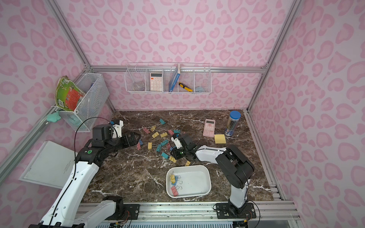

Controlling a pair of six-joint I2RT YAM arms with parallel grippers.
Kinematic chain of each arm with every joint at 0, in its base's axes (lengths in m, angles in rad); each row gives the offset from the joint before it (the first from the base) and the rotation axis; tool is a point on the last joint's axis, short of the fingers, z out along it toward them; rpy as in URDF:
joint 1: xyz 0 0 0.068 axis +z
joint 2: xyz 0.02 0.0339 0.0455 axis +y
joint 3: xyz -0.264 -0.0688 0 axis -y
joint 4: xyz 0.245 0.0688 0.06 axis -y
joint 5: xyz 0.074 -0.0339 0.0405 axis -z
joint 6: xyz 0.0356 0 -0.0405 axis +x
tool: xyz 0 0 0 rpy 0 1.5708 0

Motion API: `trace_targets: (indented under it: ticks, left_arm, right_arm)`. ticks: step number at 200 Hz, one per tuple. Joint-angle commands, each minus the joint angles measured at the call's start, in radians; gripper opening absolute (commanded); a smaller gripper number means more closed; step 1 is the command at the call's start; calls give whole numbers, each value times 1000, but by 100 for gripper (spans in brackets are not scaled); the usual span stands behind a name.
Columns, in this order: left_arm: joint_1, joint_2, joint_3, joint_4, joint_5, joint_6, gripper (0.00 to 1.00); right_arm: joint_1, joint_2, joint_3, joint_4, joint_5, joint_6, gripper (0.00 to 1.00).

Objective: Put the binder clips in the storage box
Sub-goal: Pick up the binder clip at the center of the board.

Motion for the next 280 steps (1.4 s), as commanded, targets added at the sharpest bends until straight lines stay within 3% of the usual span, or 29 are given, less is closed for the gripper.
trace_targets:
  ticks: [1, 41, 79, 90, 108, 122, 192, 244, 280]
  left_arm:
    - [0, -3, 5, 4, -1, 1, 99]
    - [0, -2, 7, 3, -2, 1, 99]
    - [0, -4, 8, 2, -1, 2, 99]
    - [-1, -6, 6, 2, -2, 2, 99]
    - [0, -10, 9, -1, -2, 3, 99]
    - [0, -12, 8, 0, -5, 3, 99]
    - [-1, -10, 8, 0, -4, 5, 99]
    - [0, -10, 7, 0, -5, 3, 99]
    - [0, -13, 8, -2, -10, 4, 99]
  right_arm:
    - [18, -3, 6, -3, 28, -20, 24]
    - [26, -12, -2, 11, 37, -3, 21]
    - [36, 26, 17, 10, 47, -9, 8]
    - [43, 43, 47, -26, 53, -19, 13]
    - [57, 39, 51, -32, 64, -28, 29]
    - [55, 31, 40, -32, 66, -22, 30]
    - [53, -30, 33, -9, 78, -8, 2]
    - [53, -141, -12, 23, 123, 21, 0]
    - [60, -329, -114, 18, 183, 101, 0]
